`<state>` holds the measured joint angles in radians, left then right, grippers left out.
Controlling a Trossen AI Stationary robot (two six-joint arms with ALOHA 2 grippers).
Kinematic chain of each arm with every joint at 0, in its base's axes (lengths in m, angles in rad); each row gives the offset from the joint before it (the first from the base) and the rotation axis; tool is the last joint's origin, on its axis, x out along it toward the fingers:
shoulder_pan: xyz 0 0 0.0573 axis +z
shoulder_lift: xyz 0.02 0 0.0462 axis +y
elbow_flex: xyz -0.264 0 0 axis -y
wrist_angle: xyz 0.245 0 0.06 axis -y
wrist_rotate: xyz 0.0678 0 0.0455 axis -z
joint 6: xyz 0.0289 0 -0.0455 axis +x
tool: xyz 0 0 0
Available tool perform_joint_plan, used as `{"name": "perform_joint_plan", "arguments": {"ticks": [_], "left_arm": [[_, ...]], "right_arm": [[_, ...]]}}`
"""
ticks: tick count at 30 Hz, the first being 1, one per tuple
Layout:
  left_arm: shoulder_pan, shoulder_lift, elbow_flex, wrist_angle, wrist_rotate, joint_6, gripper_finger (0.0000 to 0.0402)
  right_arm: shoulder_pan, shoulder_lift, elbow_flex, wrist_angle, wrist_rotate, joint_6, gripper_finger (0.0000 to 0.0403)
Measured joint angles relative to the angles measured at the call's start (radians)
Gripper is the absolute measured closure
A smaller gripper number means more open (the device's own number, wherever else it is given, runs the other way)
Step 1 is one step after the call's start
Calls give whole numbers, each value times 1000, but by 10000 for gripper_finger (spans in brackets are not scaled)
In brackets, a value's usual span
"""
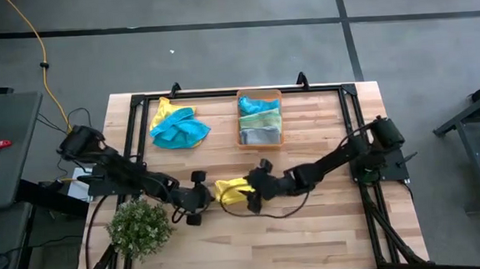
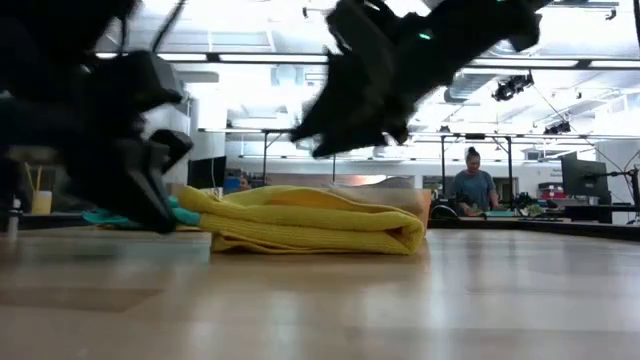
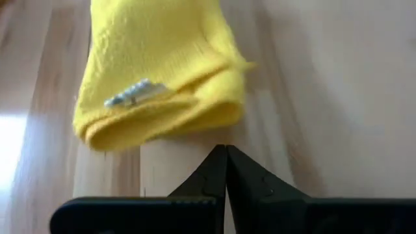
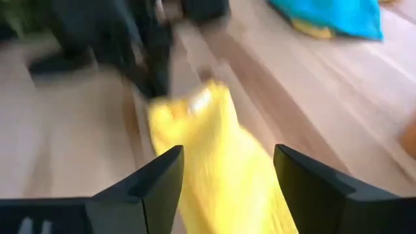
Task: Fold microfiber towels
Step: Fold the right yellow microfiber cloth
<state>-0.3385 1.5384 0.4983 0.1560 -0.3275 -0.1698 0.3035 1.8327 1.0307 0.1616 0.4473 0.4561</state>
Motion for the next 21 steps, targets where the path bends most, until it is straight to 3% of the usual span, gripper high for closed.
{"name": "perform_joint_plan", "arguments": {"ticks": [4,8,11,14,16,21], "left_arm": [[-48,-83,1,-24,-26,-2,401],[-66,-140,2,-18,-183,11,401],[-22,-143,2,20,-266,54,401],[62,-117,2,109,-187,110,401],[115,-91,2,184,-117,141,401],[203,-7,9,367,9,189,401]], "right_arm": [[46,-1,-50,-36,79,40,197],[79,-1,-129,4,220,107,239],[84,-1,-188,62,253,144,297],[76,0,-242,141,252,172,368],[70,0,-275,202,243,165,393],[62,0,-302,253,175,157,383]]}}
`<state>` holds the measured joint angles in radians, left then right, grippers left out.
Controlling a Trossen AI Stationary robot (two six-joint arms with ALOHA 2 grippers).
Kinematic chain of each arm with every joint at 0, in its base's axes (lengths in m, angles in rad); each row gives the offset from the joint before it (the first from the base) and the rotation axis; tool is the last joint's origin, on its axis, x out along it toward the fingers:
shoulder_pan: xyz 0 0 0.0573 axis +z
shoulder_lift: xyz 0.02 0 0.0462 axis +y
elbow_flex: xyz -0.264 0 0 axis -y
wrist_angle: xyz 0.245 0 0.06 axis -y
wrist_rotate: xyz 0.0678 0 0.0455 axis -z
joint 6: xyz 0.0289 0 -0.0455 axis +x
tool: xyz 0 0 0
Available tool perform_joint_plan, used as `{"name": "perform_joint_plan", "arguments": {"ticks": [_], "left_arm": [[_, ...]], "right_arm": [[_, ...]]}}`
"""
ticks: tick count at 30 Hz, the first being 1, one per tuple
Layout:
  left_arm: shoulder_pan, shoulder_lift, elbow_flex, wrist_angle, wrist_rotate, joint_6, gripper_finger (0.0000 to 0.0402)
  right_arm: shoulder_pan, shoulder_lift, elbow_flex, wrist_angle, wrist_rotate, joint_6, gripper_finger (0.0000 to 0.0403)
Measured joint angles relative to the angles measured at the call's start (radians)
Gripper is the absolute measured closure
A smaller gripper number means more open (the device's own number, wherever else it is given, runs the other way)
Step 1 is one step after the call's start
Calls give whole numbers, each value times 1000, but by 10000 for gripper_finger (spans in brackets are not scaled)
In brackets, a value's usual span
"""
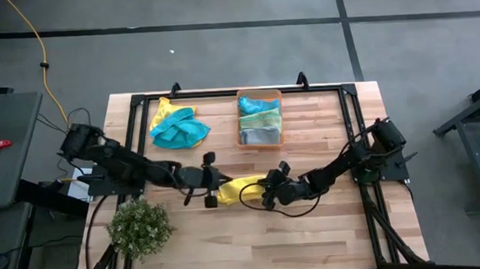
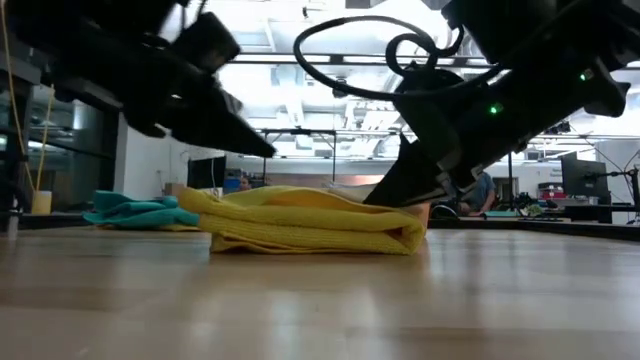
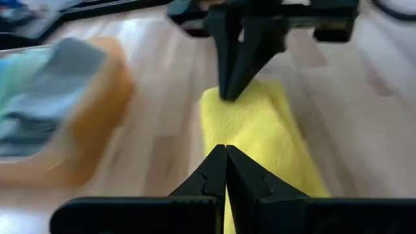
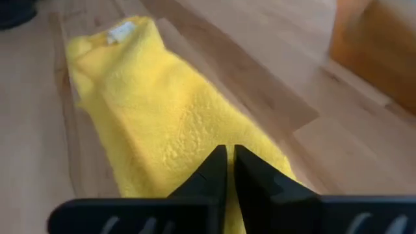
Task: Fold microfiber towels
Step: Fold the right yellow microfiber cloth
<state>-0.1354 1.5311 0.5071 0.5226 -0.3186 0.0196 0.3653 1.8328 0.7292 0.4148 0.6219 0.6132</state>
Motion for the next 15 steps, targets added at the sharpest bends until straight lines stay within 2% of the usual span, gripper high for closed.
{"name": "perform_joint_plan", "arguments": {"ticks": [3,9,15], "left_arm": [[23,53,23,-3,80,-10,401],[7,188,65,-3,189,-65,401],[-44,265,71,-4,207,-111,401]], "right_arm": [[0,0,0,-1,-25,-5,399],[-9,0,0,-35,-36,-8,401],[-12,0,0,-87,-27,15,402]]}}
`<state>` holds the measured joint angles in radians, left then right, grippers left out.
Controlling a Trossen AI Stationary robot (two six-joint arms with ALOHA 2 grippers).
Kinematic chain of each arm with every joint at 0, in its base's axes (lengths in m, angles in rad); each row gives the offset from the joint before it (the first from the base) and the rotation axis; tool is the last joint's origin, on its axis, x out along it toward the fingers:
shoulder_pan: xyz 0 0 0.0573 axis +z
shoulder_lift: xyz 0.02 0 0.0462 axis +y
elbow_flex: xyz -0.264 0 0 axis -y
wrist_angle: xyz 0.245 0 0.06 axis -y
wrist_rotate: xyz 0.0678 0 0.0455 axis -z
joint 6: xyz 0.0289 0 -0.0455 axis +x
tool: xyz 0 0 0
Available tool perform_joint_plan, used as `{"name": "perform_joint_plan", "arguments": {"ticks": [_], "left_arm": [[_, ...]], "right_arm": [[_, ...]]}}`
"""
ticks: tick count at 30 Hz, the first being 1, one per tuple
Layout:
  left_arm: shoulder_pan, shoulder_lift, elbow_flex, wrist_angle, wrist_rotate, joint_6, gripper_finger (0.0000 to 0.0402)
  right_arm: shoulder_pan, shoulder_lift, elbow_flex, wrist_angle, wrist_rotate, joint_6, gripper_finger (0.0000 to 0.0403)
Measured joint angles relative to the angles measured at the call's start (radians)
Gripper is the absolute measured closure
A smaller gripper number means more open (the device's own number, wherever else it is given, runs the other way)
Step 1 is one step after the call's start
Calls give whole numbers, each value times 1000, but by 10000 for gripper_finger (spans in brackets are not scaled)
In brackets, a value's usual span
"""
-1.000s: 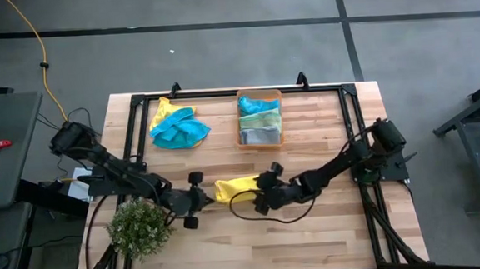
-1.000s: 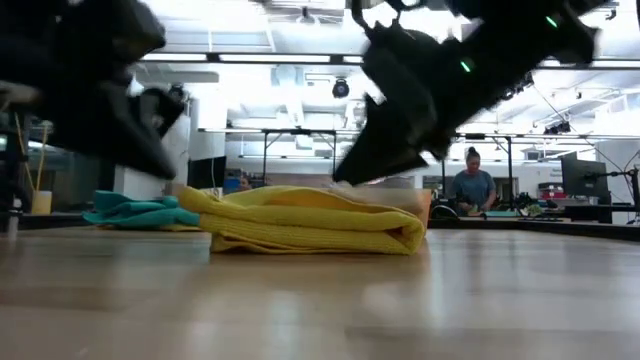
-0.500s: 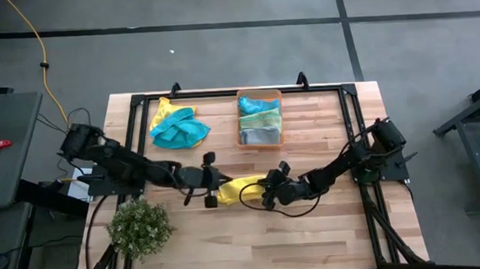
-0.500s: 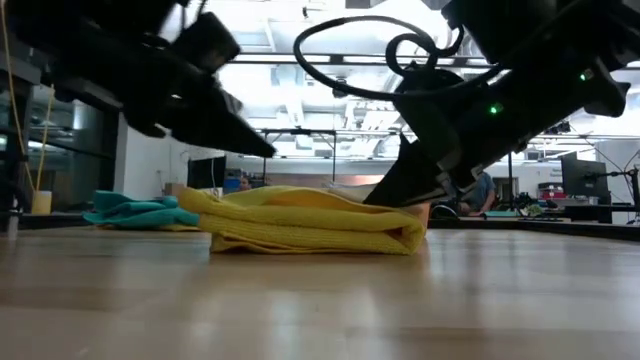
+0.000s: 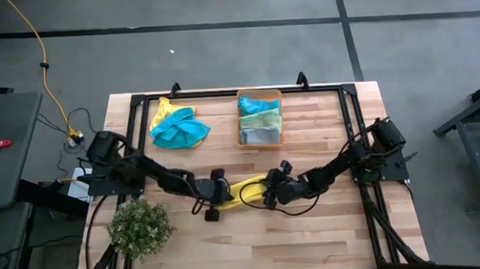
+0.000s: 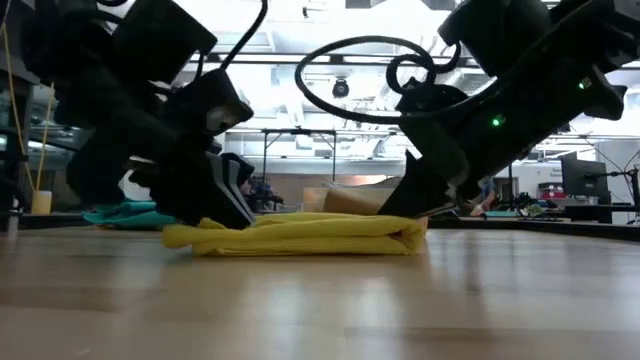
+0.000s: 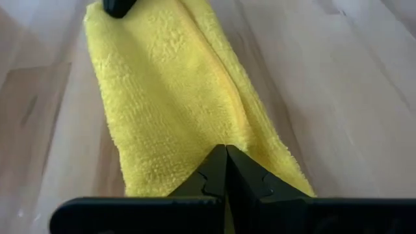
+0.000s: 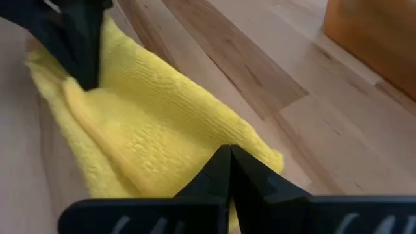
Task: Fold microfiber towels
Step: Fold the right yellow microfiber cloth, then put the right folded yellow microfiber cloth into the orange bin
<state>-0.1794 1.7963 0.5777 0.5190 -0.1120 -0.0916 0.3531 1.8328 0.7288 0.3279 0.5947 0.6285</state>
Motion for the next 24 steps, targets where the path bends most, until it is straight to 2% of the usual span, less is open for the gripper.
{"name": "perform_joint_plan", "arguments": {"ticks": [7,11,14,20,24], "left_arm": [[-33,1,0,-10,-37,-2,401],[-29,0,0,-20,-36,-7,401],[-29,0,1,-30,-38,-11,401],[-31,0,0,-33,-52,-29,401],[-31,0,0,-35,-56,-29,401]], "right_arm": [[0,-9,0,-69,29,18,403],[10,-98,0,-148,80,-21,402],[21,-174,0,-247,75,40,402],[-12,-270,0,-409,-153,268,391],[-62,-257,0,-399,-357,344,335]]}}
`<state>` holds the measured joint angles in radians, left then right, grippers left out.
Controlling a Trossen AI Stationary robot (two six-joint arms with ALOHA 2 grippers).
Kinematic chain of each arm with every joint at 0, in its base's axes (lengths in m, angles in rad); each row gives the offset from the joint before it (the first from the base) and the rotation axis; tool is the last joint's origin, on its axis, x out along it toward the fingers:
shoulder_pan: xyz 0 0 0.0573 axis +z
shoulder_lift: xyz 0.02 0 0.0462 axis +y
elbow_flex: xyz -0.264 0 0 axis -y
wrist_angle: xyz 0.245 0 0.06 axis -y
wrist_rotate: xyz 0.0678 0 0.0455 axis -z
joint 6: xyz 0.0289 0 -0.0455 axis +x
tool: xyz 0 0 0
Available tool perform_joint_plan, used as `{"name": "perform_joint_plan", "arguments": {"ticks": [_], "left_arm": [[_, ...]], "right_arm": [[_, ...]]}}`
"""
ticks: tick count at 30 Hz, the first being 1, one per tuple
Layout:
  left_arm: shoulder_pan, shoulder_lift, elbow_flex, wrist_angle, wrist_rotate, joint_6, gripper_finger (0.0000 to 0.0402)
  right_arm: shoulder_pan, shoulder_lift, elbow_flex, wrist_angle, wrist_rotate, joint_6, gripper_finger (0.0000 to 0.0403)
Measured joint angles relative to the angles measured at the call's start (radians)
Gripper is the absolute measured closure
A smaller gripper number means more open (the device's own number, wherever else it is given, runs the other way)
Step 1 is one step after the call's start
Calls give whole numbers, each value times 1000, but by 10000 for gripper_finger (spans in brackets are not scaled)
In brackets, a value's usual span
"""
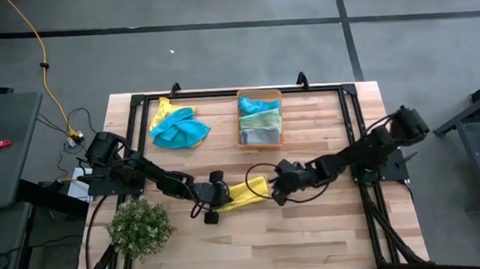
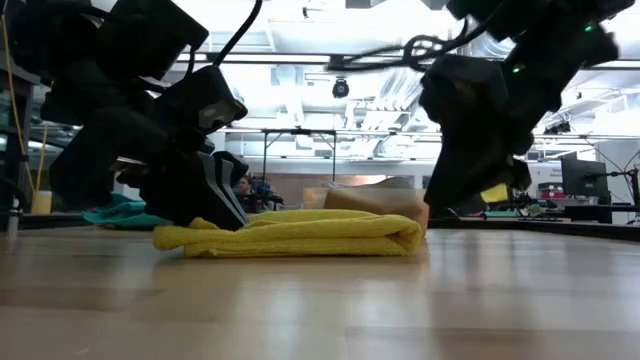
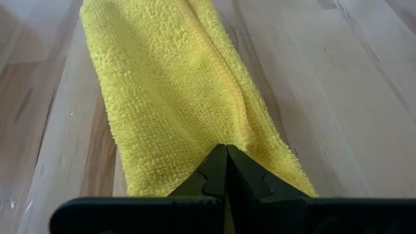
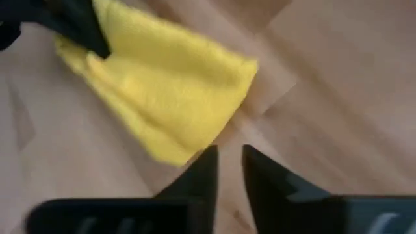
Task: Fold microfiber towels
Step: Put the right folded yellow microfiber cloth into the orange bin
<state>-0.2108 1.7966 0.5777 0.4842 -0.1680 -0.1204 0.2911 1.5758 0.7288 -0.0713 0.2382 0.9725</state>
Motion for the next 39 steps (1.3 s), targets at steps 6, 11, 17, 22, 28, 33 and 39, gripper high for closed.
{"name": "perform_joint_plan", "arguments": {"ticks": [6,11,17,22,28,33,39], "left_arm": [[0,1,-1,2,-3,0,401],[0,2,-1,4,-9,0,401],[0,2,-2,8,-27,0,401],[0,2,-2,10,-31,0,401],[-1,2,-2,10,-66,0,401],[-1,2,-2,8,-73,13,402],[-10,-89,-7,-86,-9,27,402]], "right_arm": [[-85,53,0,59,-176,65,206],[-114,106,0,159,-259,86,132],[-119,183,1,322,-270,105,117],[-115,243,2,451,-275,135,117],[-111,268,3,472,-229,127,135],[-110,269,3,453,-199,91,221],[-112,249,3,372,-178,-34,383]]}}
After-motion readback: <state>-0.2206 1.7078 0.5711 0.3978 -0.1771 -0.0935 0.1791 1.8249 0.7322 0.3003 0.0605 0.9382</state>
